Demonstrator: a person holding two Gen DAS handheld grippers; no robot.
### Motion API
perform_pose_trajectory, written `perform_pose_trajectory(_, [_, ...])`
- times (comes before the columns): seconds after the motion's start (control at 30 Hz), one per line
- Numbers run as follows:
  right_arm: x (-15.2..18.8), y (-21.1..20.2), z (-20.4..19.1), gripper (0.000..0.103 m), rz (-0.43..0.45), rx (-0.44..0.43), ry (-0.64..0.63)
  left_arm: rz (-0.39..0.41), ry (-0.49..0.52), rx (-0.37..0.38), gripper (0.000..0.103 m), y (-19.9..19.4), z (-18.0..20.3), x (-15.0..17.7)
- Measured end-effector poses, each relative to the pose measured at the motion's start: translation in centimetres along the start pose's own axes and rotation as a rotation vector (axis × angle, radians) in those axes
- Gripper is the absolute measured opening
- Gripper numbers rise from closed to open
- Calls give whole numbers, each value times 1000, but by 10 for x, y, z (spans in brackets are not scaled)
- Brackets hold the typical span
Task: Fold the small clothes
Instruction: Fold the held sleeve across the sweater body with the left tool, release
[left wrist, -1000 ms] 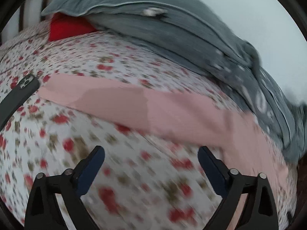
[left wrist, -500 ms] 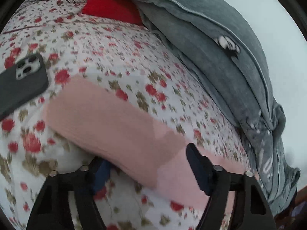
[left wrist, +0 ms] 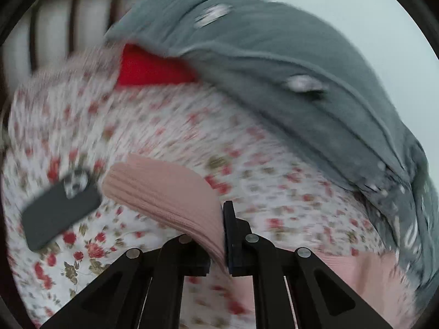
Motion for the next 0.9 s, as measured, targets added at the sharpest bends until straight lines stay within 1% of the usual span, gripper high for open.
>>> perform_pose_trajectory(0.07, [3,-3,9,98,-5,1,13,35,93,12,8,-22,45,-7])
perform_pose_trajectory(0.13, [6,-9,17,98,8,5,16,78,207,30,8,-44,103,-8])
perform_pose_trajectory(0.17, [6,-12,23,98,16,12,17,94,256,40,8,-53,128,-4])
perform_pose_trajectory(0.2, [6,-17,30,98,29,15,27,105,316,62,8,-62,161,3])
perform_pose_trajectory(0.27, [6,-20,41,98,36,9,50,105,384,114,8,-71,214,22])
perform_pose_trajectory(0.3, [6,-20,48,98,36,10,63,89,422,155,8,-73,247,39])
perform_pose_trajectory(0.33, [5,-20,56,98,37,13,79,72,455,187,8,-73,271,54])
perform_pose_trajectory(0.4, [5,-19,68,98,35,19,103,34,517,238,8,-71,324,93])
perform_pose_trajectory(0.5, [5,-19,87,98,31,36,138,-28,587,299,8,-64,391,153])
perform_pose_trajectory(0.57, [5,-20,97,98,32,37,160,-68,628,333,8,-60,427,189])
perform_pose_trajectory(0.6, [6,-20,102,98,31,36,167,-94,665,348,8,-60,446,210])
perform_pose_trajectory(0.67, [8,-22,108,98,28,42,174,-118,727,374,8,-61,469,243])
perform_pose_trajectory(0.7, [10,-23,111,98,28,46,174,-121,767,395,8,-65,475,262])
perform_pose_trajectory(0.73, [11,-22,114,98,25,49,171,-117,802,402,8,-69,481,274])
perform_pose_trajectory(0.77, [12,-21,116,98,22,54,168,-109,839,388,8,-71,482,284])
perform_pose_trajectory(0.8, [14,-20,118,98,19,58,167,-103,876,359,8,-73,482,294])
perform_pose_trajectory(0.83, [15,-18,121,98,16,61,169,-112,889,351,8,-74,480,300])
perform_pose_trajectory(0.87, [16,-16,124,98,12,62,173,-128,885,362,10,-75,478,302])
perform_pose_trajectory(0.9, [18,-13,127,98,6,59,182,-149,876,388,14,-76,475,305])
Point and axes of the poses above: each gripper's, at about its wrist camera, not at the fingertips, and y roughly the way its jaws point, z to its right, x to its underside, the point moved 3 cm from there along y, roughly the way its jaws point, and after that the axes turned 6 degrees about y, right-handed, at the moved point
